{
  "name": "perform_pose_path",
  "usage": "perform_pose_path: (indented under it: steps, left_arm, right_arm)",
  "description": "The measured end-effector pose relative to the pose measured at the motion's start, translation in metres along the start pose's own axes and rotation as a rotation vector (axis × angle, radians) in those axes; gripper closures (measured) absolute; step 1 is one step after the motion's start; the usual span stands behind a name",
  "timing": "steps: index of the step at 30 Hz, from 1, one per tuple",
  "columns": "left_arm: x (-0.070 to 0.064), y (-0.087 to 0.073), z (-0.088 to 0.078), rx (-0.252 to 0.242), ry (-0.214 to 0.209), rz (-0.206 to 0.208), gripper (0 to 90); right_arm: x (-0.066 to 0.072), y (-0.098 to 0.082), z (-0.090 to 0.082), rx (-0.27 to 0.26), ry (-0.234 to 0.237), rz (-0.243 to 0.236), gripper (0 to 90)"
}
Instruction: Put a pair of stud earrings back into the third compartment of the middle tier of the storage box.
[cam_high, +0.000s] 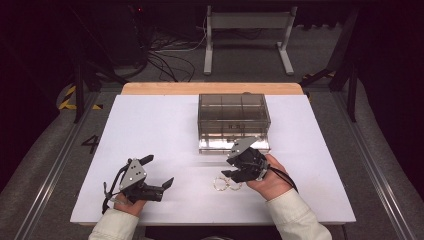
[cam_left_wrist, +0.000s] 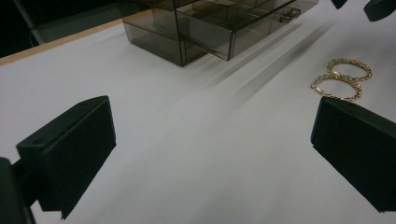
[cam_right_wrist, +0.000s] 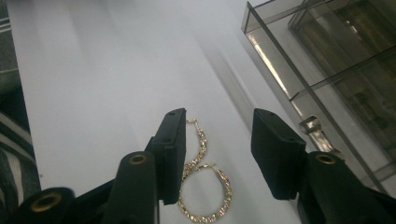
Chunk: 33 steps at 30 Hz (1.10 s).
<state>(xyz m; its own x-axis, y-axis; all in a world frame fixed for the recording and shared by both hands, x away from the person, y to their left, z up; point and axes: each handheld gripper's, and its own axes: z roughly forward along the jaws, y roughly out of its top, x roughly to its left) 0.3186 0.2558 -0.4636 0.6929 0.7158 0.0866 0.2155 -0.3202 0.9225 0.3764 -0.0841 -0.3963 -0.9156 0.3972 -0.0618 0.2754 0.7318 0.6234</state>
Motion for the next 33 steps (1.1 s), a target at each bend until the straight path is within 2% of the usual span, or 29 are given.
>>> perform_pose_path:
  steps: [3,11,33]
  left_arm:
    - [0.0,0.0,0.0,0.0,0.0,0.0,0.6]
    - [0.0,0.0,0.0,0.0,-0.002,0.0,0.6]
    - [0.0,0.0,0.0,0.0,-0.002,0.001,0.7]
  right_arm:
    - [-0.001,-0.002,0.01,0.02,0.006,0.018,59.2]
    - [0.003,-0.006,0.03,0.072,0.012,0.021,62.1]
    - [0.002,-0.012,0.049,0.118,0.008,0.044,72.3]
